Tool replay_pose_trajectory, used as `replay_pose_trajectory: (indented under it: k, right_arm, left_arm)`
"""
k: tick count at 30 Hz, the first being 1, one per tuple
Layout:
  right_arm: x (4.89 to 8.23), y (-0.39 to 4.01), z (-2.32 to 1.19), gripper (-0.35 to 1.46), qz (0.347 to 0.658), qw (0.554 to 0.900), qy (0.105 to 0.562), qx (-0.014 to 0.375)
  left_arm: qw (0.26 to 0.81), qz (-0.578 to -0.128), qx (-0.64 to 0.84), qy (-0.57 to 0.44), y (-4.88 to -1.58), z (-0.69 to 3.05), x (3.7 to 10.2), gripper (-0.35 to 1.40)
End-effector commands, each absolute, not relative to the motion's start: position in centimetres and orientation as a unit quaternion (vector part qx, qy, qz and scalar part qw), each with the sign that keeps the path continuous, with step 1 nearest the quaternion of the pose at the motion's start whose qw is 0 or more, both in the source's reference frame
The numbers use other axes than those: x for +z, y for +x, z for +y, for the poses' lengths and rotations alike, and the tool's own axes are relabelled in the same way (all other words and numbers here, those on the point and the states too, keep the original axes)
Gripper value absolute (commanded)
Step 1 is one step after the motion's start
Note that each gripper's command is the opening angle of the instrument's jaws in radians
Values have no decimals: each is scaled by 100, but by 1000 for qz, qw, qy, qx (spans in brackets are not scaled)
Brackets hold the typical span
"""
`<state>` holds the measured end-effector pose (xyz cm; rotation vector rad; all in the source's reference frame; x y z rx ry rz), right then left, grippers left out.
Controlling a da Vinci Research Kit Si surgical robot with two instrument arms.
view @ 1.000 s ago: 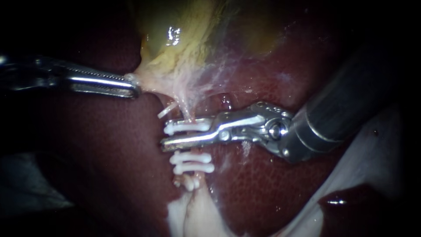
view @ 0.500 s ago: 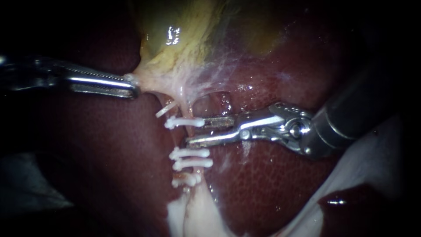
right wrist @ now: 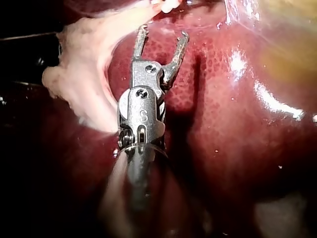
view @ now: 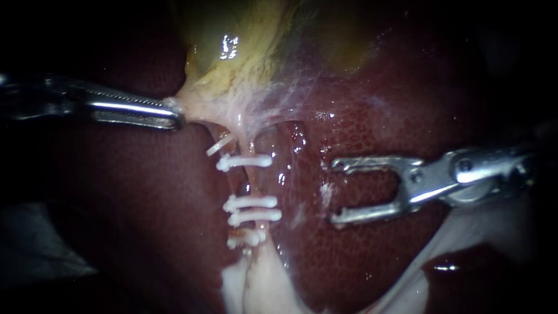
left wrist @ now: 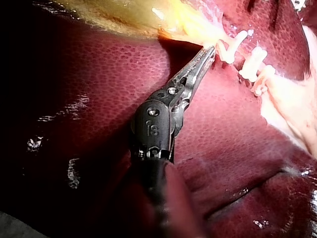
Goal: Going back third clip right tube
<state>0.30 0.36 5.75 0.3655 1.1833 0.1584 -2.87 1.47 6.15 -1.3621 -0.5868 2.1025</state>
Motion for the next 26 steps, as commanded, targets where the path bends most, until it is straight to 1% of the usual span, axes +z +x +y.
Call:
replay_pose_trajectory:
  k: [1,5,10,19,26]
  right_arm:
    - [574,26,39,50,554,812,171,70]
    - [577,23,38,50,558,812,162,50]
    - [578,23,38,50,560,812,157,39]
    - [578,21,37,50,561,811,159,38]
    - [578,20,37,50,562,810,161,36]
  left_arm:
    - [281,-219,784,-508,-288,147,616,-35]
    - [281,-219,784,-508,-287,148,618,-35]
    - [280,-216,786,-508,-292,147,633,-35]
    - [273,-210,791,-506,-324,145,678,-35]
    - [274,-213,790,-505,-325,144,678,-35]
